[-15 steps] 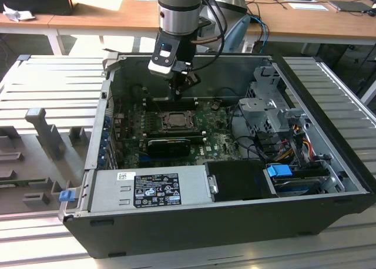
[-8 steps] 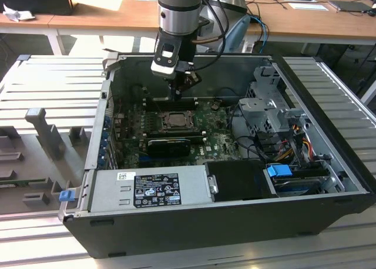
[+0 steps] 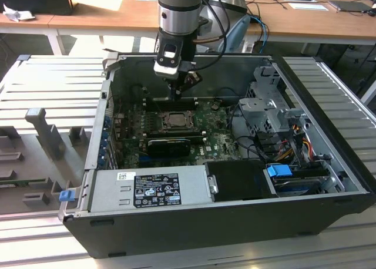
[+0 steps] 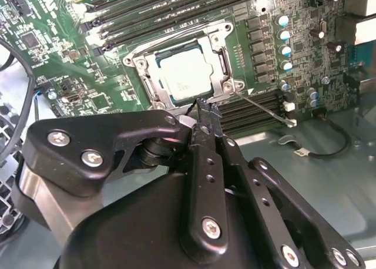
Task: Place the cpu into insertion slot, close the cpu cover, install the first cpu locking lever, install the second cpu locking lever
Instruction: 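Install the first cpu locking lever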
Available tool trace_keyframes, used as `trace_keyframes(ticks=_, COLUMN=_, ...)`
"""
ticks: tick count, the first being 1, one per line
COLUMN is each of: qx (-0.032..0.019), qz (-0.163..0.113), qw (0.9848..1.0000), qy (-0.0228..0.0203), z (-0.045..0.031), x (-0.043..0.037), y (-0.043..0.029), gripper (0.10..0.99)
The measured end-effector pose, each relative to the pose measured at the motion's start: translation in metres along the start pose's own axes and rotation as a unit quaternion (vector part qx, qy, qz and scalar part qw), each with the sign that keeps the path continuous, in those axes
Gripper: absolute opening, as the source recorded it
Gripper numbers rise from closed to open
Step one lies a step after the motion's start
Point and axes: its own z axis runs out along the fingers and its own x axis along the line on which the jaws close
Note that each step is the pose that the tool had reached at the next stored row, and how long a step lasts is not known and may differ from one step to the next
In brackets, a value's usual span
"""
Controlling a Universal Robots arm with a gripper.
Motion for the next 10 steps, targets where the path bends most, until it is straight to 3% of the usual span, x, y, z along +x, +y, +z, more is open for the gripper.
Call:
trace_keyframes(ticks=3, qx=0.0006, qz=-0.027, qw=0.9996, qy=0.0009, z=0.0000, x=0.0000, y=0.0000, gripper=0.106)
trace_keyframes(ticks=8, qx=0.0010, qz=-0.045, qw=0.9990, qy=0.0016, z=0.0000, x=0.0000, y=0.0000, gripper=0.106)
trace_keyframes(ticks=10, qx=0.0014, qz=-0.071, qw=0.9975, qy=0.0024, z=0.0000, x=0.0000, y=0.0000, gripper=0.106)
